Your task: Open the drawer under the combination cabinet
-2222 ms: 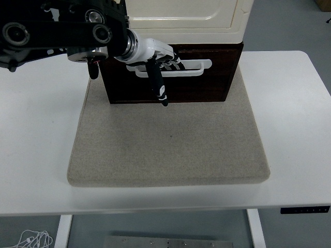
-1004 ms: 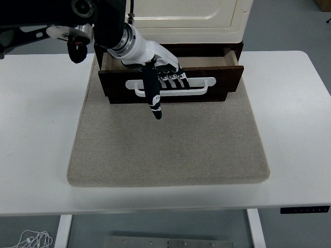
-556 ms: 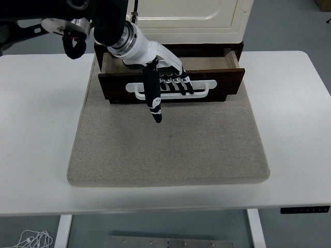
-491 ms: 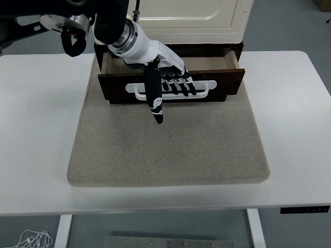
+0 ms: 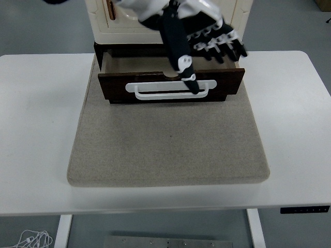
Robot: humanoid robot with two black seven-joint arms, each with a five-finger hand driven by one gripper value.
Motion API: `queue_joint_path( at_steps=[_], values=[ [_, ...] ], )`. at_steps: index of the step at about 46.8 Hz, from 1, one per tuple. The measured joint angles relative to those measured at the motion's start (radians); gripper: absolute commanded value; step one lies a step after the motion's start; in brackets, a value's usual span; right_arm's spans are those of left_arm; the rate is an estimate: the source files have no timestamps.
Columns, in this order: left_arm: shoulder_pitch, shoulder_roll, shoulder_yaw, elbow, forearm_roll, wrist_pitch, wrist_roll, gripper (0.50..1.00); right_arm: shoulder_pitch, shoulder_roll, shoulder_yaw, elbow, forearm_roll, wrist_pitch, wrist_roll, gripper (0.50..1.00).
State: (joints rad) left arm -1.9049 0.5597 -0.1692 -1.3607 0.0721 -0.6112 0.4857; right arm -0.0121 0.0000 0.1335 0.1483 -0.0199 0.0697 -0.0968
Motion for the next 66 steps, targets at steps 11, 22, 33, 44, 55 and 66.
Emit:
queue_joint_path(
  at_steps=[11,22,33,44,55,66],
  values=[
    [0.128,-0.032,-0.383,0.181,0.008,0.0,-0.006,1.0,0.0,0.0,0.0,0.0,0.0,0.001,0.0,0.928],
    [0.143,-0.082,-0.635,0.451,0.009,0.001,-0.043,1.0,0.0,0.0,0.0,0.0,0.0,0.0,0.0,0.926],
    [0.148,-0.016,-0.653,0.631,0.006,0.001,-0.145,1.0,0.0,0.0,0.0,0.0,0.0,0.0,0.0,0.926],
    [0.15,0.015,-0.651,0.841,-0.002,0.035,-0.25,1.0,0.0,0.0,0.0,0.0,0.0,0.0,0.0,0.928],
    [0.225,0.008,-0.64,0.998,-0.004,0.078,-0.362,1.0,0.0,0.0,0.0,0.0,0.0,0.0,0.0,0.926],
    [0.378,-0.005,-0.65,1.004,-0.048,0.215,-0.402,1.0,0.0,0.0,0.002,0.001,0.001,0.0,0.0,0.928]
  ],
)
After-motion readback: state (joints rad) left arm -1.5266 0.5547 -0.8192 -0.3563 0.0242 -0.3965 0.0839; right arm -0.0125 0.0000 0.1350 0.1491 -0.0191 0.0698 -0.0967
